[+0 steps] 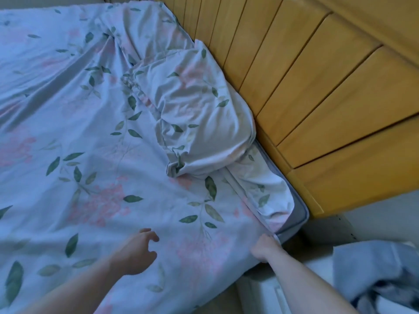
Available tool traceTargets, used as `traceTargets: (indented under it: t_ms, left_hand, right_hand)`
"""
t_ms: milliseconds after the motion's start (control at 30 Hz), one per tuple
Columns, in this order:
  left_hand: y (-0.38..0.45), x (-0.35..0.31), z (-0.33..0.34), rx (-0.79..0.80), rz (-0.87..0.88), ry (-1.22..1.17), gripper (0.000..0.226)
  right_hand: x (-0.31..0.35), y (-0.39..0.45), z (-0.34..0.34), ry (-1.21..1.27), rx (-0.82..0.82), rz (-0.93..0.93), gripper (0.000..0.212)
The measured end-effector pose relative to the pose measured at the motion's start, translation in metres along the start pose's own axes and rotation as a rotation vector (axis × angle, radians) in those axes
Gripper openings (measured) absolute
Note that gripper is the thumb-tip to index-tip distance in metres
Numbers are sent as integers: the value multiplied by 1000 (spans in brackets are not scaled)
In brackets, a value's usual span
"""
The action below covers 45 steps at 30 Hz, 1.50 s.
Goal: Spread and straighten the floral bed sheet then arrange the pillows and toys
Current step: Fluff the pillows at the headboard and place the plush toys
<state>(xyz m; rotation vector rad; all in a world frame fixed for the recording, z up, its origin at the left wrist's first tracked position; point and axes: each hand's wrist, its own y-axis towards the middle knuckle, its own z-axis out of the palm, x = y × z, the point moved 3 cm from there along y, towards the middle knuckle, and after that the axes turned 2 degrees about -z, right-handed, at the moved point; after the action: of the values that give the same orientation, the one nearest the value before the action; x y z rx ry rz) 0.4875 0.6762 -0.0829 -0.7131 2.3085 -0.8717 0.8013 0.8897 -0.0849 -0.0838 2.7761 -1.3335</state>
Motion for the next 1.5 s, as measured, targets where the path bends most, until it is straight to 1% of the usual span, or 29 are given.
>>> traceTargets:
  t_ms: [67,100,133,167,200,267,400,533,600,700,767,867,967,1000,1133,1200,1300,1500]
  left_hand:
    - [-18,-5,-1,-2,0,8,43]
    - [-30,-7,-4,-4,9,13,43]
    - [-46,-10,-10,-4,11,20,43]
    - [-59,-12,-17,-23,33,38,43]
    - [-90,-10,-35,-29,14,48,43]
    - [-110,-10,-48,-81,21,17,43]
    - [-227,20,-106,-166,-36,-41,42]
    - [-298,68,-129,-227,-107,-140,40]
    - [-346,106,-140,-262,-143,-183,40]
    - [-391,152,-146,-310,-154,-264,39]
    - [-414,176,-145,-325,-144,-313,38]
    - [-462,231,-150,-369,-127,-329,34]
    - [-510,291,-156,-390,-135,-339,34]
    - [-510,298,-157,-394,-134,-334,35]
    - [-550,355,-175,-425,-154,-326,39]
    - [-556,368,-184,-452,-154,-329,38]
    - [-566,391,-199,-512,-163,-338,36]
    - [-583,444,-227,-519,-246,-334,45]
  right_hand:
    - [-4,-18,3,-8,36,-12,33]
    - [-6,-29,4,3,29,-26,27]
    - [-6,-45,1,22,20,-30,25]
    - [-4,-59,-4,45,-8,-58,28]
    - [6,-89,-16,80,-48,-92,33]
    - [21,-113,-22,104,-100,-156,43]
    - [84,-247,-48,90,-70,-373,65]
    - [142,-334,-45,98,-26,-520,64]
    - [173,-391,-31,92,-19,-597,64]
    - [210,-445,-11,83,-38,-678,66]
    - [227,-471,2,92,-36,-685,67]
    - [265,-521,32,109,-63,-691,66]
    - [303,-571,66,126,-70,-706,63]
    - [304,-573,70,137,-57,-703,62]
    - [343,-623,96,118,-67,-747,65]
    - [357,-634,98,121,-70,-770,67]
    - [380,-642,97,120,-83,-813,67]
    - [426,-650,108,147,-35,-873,68]
